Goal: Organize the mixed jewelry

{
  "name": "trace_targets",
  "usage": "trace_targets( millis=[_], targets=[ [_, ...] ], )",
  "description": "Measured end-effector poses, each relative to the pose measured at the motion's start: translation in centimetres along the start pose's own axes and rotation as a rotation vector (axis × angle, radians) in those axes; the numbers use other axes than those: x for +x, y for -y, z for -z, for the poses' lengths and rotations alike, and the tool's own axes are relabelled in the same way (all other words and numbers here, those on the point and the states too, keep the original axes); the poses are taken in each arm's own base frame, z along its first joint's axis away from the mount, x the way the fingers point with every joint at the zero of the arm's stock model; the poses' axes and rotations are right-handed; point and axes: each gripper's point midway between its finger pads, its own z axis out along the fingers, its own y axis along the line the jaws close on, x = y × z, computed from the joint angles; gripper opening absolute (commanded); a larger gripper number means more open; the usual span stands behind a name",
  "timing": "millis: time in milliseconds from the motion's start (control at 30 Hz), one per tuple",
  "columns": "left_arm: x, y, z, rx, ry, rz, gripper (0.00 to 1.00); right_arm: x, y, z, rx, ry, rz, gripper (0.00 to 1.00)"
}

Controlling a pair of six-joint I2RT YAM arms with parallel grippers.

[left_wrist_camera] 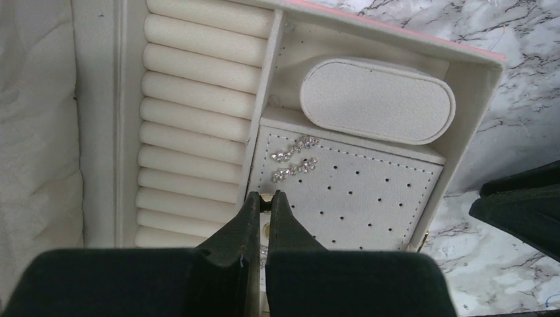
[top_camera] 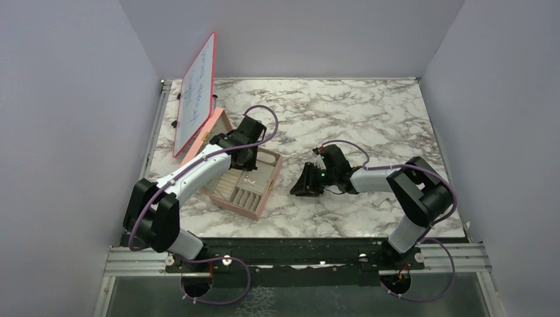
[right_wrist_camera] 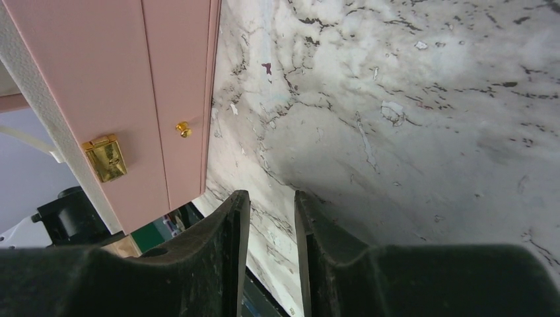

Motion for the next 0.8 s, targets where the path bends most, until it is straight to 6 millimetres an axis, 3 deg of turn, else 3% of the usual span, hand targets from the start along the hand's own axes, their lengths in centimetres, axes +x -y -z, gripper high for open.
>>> trace_targets(
  millis=[533, 800],
  targets=[
    [0.34, 0.15, -0.82, 0.009, 0.006, 0.003, 0.01, -0.02, 0.13, 0.00, 0.013, -0.002, -0.001, 0.35],
    [0.31, 0.13, -0.84, 0.011, 0.012, 0.004, 0.25, -0.01, 0.17, 0.00, 0.014, -0.002, 0.000, 0.34]
  ],
)
